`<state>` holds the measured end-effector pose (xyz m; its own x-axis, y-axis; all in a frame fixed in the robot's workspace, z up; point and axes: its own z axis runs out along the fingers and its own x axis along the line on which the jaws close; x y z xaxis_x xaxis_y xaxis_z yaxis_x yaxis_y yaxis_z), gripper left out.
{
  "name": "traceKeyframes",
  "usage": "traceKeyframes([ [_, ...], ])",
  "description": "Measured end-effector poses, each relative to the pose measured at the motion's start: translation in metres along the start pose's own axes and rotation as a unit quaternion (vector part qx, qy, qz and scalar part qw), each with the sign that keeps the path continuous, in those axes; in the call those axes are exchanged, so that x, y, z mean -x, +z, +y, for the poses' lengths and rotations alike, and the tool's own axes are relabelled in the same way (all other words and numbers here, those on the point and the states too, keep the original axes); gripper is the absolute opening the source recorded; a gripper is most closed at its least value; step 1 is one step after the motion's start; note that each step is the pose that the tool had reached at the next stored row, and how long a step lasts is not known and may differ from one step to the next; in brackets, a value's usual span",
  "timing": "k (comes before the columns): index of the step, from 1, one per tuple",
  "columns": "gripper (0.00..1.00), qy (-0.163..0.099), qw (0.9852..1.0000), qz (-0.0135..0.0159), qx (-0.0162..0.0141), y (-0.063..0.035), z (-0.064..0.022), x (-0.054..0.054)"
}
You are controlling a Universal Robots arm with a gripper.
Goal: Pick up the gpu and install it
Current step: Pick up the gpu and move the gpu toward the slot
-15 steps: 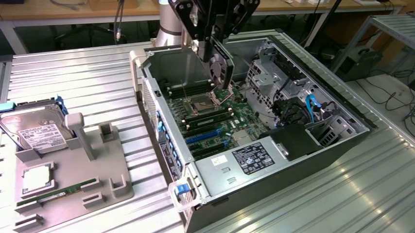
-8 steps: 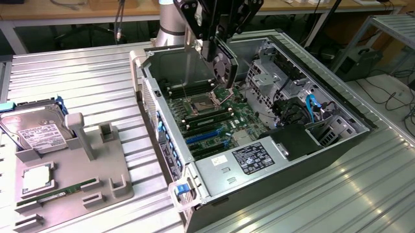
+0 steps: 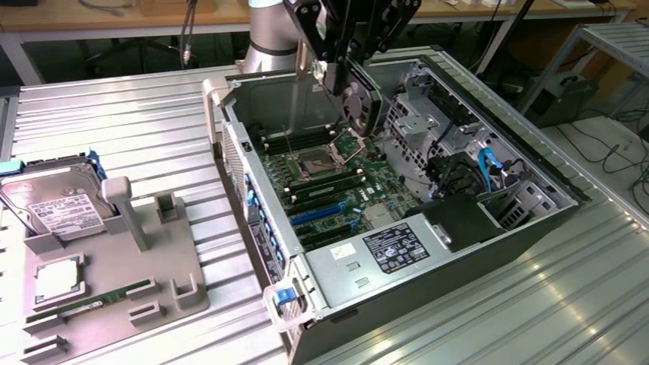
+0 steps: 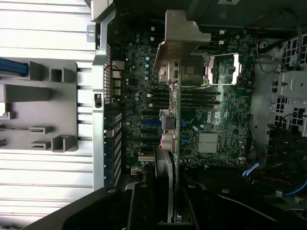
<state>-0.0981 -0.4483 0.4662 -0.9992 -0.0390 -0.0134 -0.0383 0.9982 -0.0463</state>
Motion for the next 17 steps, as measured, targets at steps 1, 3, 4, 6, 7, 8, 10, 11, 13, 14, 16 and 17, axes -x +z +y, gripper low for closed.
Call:
traceKeyframes([
  [1, 0.27, 0.000, 1.0000, 0.0000, 0.0000, 0.0000, -0.0001, 0.001],
  [3, 0.27, 0.000, 1.0000, 0.0000, 0.0000, 0.0001, -0.0002, 0.004],
  [4, 0.27, 0.000, 1.0000, 0.0000, 0.0000, 0.0002, -0.0002, 0.005],
  [6, 0.27, 0.000, 1.0000, 0.0000, 0.0000, 0.0003, -0.0003, 0.009],
  [7, 0.27, 0.000, 1.0000, 0.0000, 0.0000, 0.0004, -0.0004, 0.010],
  [8, 0.27, 0.000, 1.0000, 0.0000, 0.0000, 0.0005, -0.0005, 0.012],
  [10, 0.27, 0.000, 1.0000, 0.0000, 0.0000, 0.0006, -0.0006, 0.016],
  [11, 0.27, 0.000, 1.0000, 0.0000, 0.0000, 0.0007, -0.0006, 0.017],
  [13, 0.27, 0.000, 1.0000, 0.0000, 0.0000, 0.0008, -0.0008, 0.020],
  [14, 0.27, 0.000, 1.0000, 0.0000, 0.0000, 0.0008, -0.0008, 0.022],
  [16, 0.27, 0.000, 1.0000, 0.0000, 0.0000, 0.0009, -0.0010, 0.025],
  [17, 0.27, 0.000, 1.0000, 0.0000, 0.0000, 0.0010, -0.0010, 0.026],
])
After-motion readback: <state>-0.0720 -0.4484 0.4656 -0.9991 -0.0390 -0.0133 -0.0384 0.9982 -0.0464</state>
